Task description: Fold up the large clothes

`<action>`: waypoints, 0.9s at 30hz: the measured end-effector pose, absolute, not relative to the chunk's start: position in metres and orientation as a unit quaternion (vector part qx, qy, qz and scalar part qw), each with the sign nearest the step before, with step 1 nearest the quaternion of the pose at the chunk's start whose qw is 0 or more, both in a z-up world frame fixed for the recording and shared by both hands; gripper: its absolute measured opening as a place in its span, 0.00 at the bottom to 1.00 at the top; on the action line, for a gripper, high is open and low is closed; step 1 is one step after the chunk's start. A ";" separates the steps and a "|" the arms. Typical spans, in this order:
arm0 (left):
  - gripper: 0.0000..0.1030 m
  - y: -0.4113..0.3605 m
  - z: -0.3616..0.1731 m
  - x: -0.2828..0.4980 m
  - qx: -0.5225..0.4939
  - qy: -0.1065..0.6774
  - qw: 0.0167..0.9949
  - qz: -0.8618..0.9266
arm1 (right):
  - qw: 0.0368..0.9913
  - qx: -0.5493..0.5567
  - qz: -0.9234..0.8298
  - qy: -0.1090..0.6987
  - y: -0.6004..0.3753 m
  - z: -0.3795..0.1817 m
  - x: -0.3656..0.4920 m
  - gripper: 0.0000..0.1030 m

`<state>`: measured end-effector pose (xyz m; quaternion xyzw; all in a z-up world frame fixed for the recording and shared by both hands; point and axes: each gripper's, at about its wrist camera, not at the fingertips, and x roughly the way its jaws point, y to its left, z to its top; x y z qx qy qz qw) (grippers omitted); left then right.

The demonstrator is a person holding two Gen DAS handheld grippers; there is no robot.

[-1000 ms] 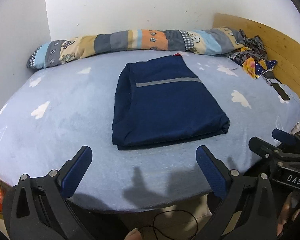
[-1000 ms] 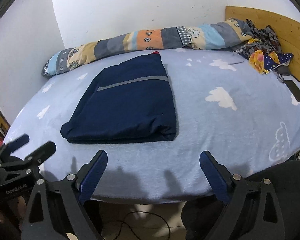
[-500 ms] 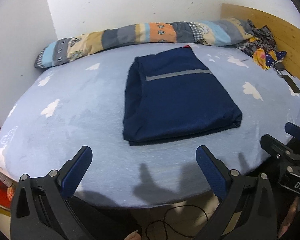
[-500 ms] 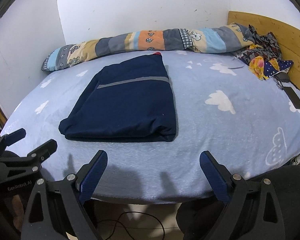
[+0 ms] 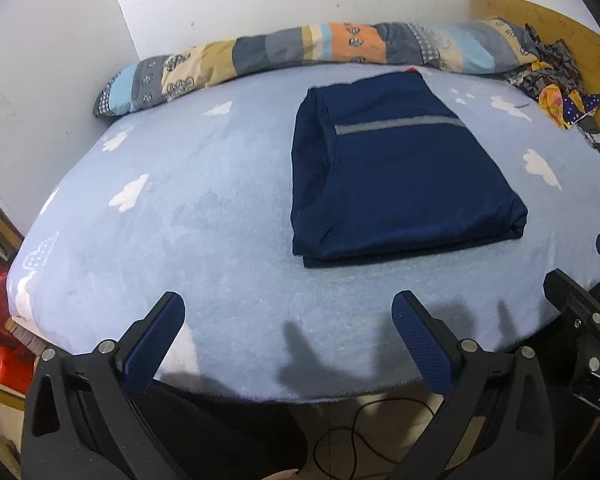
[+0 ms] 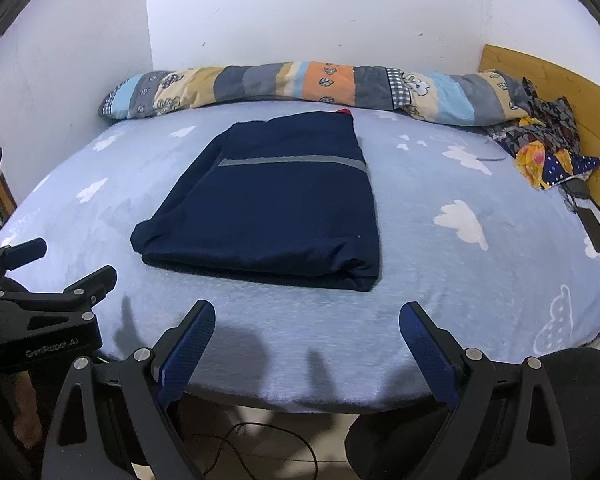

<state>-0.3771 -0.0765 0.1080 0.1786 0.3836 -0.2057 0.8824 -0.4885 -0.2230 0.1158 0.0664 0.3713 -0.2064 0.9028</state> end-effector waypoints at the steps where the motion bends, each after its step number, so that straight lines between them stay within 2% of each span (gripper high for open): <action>1: 1.00 -0.076 0.107 -0.376 0.180 0.386 0.882 -0.204 | 0.902 0.061 -0.206 0.373 -0.221 0.115 -0.487 0.92; 9: 1.00 -0.076 0.104 -0.376 0.188 0.390 0.879 -0.199 | 0.896 0.024 -0.212 0.390 -0.211 0.109 -0.479 0.92; 27: 1.00 -0.084 0.102 -0.382 0.219 0.376 0.880 -0.192 | 0.894 0.033 -0.221 0.389 -0.214 0.109 -0.483 0.92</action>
